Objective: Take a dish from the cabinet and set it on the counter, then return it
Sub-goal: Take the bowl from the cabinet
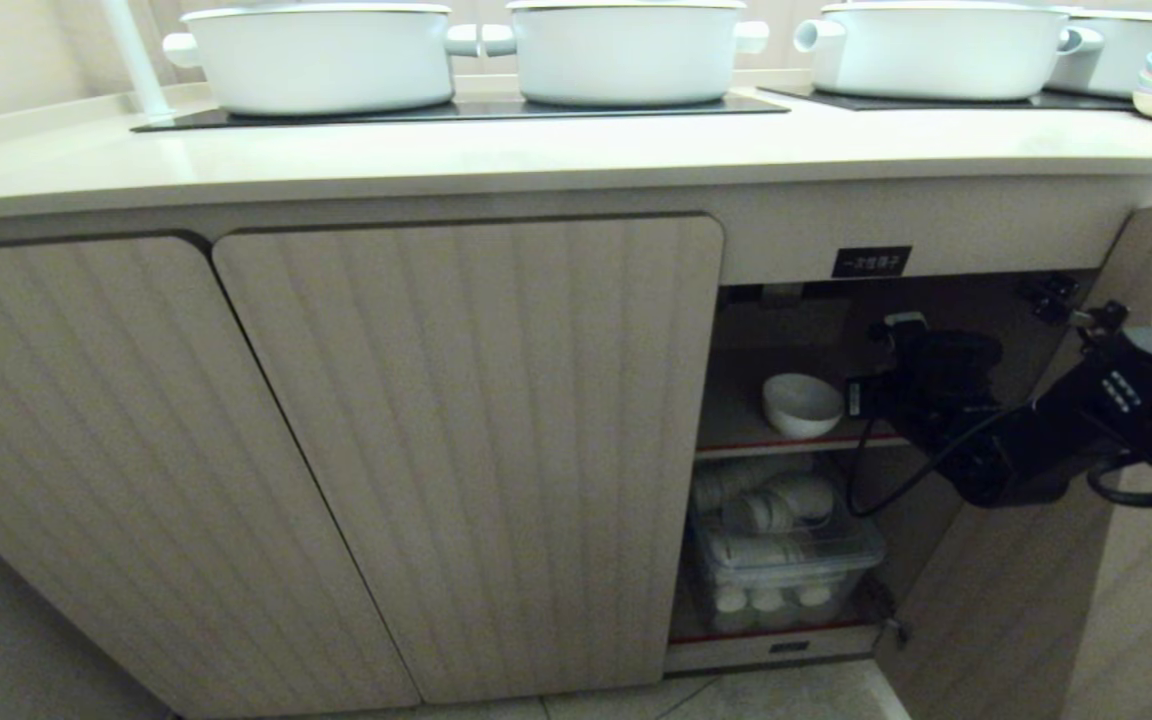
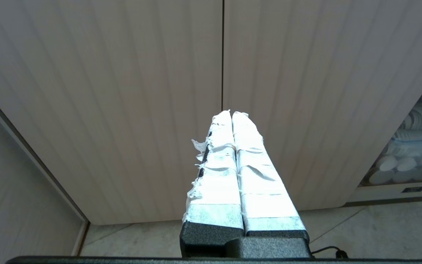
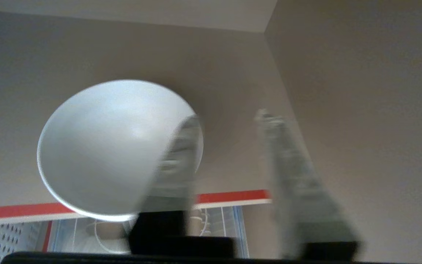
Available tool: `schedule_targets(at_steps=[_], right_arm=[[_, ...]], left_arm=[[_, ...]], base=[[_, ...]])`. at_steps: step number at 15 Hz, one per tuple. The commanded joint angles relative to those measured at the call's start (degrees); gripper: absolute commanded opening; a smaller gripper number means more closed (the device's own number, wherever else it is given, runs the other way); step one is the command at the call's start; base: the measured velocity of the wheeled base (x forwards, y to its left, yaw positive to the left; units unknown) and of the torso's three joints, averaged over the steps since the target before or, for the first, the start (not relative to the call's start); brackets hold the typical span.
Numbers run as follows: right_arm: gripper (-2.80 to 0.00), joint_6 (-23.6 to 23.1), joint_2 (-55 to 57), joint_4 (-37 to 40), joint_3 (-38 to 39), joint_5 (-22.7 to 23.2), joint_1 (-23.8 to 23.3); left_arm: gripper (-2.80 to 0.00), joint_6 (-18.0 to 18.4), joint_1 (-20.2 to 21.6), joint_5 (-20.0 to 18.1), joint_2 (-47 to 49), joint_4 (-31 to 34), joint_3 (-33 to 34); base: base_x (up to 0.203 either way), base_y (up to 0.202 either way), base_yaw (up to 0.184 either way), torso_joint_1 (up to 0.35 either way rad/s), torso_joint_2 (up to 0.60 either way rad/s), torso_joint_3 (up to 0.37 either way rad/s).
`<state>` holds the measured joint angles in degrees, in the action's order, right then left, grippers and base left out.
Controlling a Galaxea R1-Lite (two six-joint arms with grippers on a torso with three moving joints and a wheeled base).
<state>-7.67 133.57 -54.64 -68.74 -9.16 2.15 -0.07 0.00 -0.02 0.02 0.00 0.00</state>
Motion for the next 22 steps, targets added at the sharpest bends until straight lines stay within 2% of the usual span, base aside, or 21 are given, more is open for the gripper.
schedule_targets(at_steps=[1,17,22], right_arm=[[0.0,-0.24,0.02,-0.51,0.01,-0.07,0.1],[0.0,-0.06,-0.15,-1.96,-0.08,0.02,-0.04],[0.0,0.11,0.87,-1.46,-2.5,0.11,-0.39]], left_arm=[[-2.8,-0.02,0.0,0.02,-0.02,0.0,0.0],[-2.8,-0.02,0.0,0.02,-0.02,0.0,0.0],[-2.8,0.0,0.06,0.02,-0.02,0.0,0.0]], base=[[0.0,0.0,0.0,0.0,0.0,0.0],[0.0,0.0,0.0,0.0,0.0,0.0],[0.0,0.0,0.0,0.0,0.0,0.0]])
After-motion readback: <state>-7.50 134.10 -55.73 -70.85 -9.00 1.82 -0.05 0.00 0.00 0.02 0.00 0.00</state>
